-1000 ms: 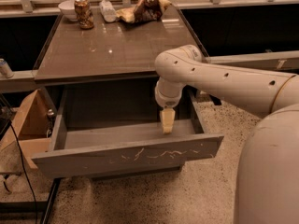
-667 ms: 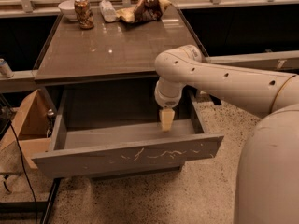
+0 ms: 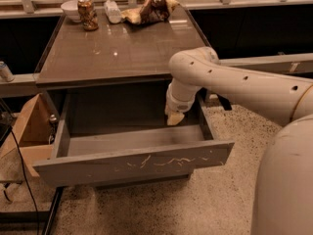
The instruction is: Open top drawer
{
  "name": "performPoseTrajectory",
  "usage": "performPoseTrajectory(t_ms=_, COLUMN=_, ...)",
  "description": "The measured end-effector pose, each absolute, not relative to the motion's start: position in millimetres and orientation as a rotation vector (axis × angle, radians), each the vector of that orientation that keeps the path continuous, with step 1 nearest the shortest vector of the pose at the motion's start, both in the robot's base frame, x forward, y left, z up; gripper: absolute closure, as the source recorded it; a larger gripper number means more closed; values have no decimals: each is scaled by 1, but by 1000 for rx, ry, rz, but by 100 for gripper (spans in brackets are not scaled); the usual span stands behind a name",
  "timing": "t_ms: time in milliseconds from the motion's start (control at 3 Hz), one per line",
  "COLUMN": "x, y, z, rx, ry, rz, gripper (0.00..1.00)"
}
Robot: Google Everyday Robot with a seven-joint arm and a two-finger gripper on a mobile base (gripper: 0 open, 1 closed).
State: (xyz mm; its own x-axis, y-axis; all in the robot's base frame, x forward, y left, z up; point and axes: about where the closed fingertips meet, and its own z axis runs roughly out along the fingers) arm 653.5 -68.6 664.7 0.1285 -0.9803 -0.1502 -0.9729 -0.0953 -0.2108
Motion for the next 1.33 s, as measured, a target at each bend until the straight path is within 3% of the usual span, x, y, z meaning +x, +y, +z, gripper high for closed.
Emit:
performPoseTrajectory(t_ms=333, x=649, y=-76, z=671, rx=-2111, ry=1911, rz=65, gripper=86)
performPoseTrajectory(t_ms=667, x=643, y=-82, z=675, rx=-2084, ry=1911, rz=179, gripper=100)
performPoseTrajectory(t_ms=1333, x=625, y=-91, z=674, rx=-2062, ry=1920, rz=297, gripper=100)
